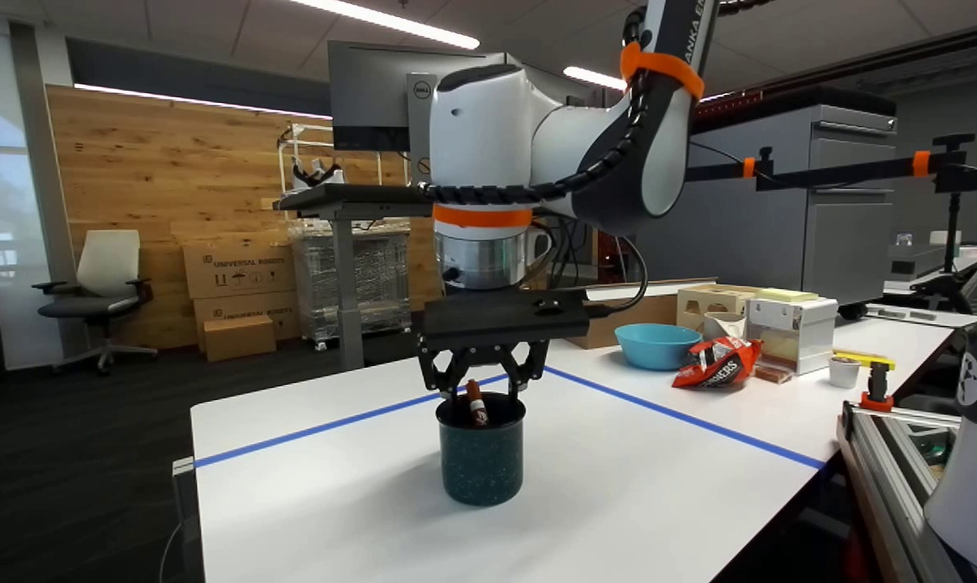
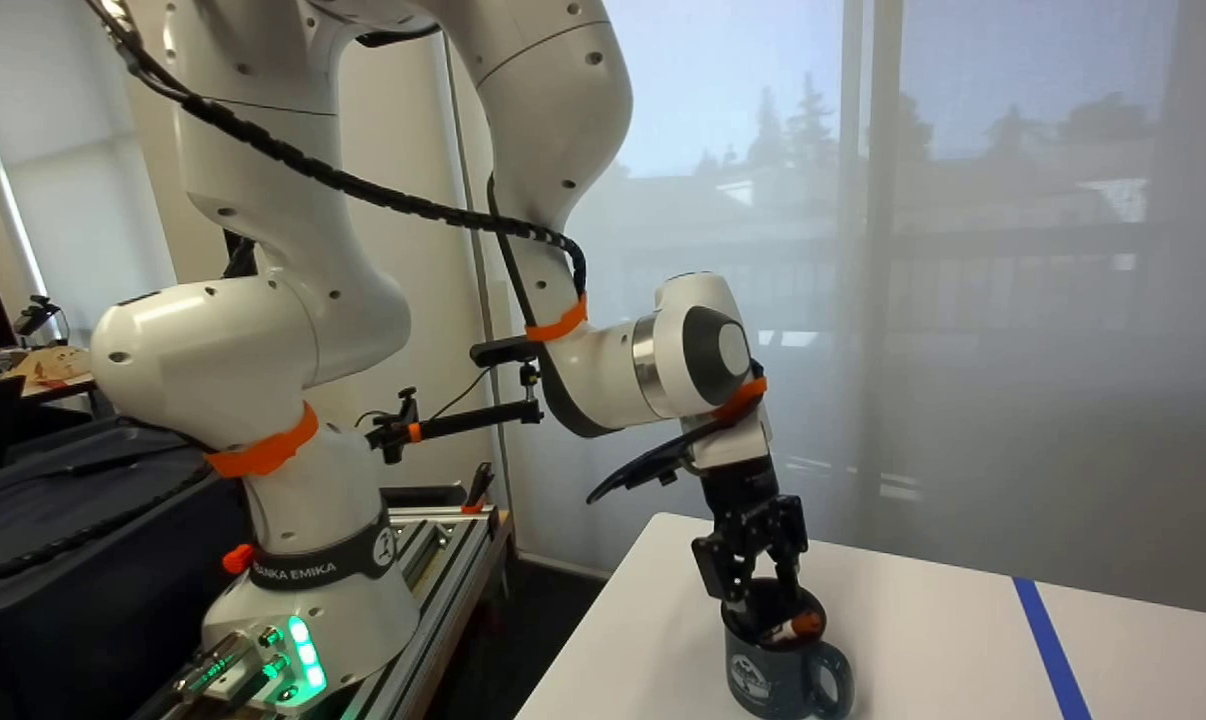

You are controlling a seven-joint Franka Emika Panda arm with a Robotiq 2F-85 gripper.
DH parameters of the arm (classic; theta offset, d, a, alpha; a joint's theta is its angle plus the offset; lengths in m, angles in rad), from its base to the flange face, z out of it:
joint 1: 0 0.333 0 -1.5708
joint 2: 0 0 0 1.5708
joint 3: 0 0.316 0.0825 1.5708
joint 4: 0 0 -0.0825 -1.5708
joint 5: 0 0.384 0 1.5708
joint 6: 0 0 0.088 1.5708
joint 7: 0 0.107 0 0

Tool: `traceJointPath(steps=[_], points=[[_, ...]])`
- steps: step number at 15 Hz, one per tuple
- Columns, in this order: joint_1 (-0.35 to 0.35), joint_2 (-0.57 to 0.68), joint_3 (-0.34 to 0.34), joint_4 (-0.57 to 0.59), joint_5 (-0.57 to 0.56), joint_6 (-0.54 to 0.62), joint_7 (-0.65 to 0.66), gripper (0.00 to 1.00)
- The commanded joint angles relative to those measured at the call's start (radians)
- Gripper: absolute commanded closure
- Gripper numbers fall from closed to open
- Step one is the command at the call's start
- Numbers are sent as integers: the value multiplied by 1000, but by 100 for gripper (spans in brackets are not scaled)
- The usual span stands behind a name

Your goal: Remove the marker from the cup

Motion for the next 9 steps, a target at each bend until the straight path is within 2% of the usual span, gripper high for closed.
traceJointPath(steps=[1,9], points=[[-1,12,-8,10,-45,16,-18,28],[1,90,-28,66,-173,48,-43,29]])
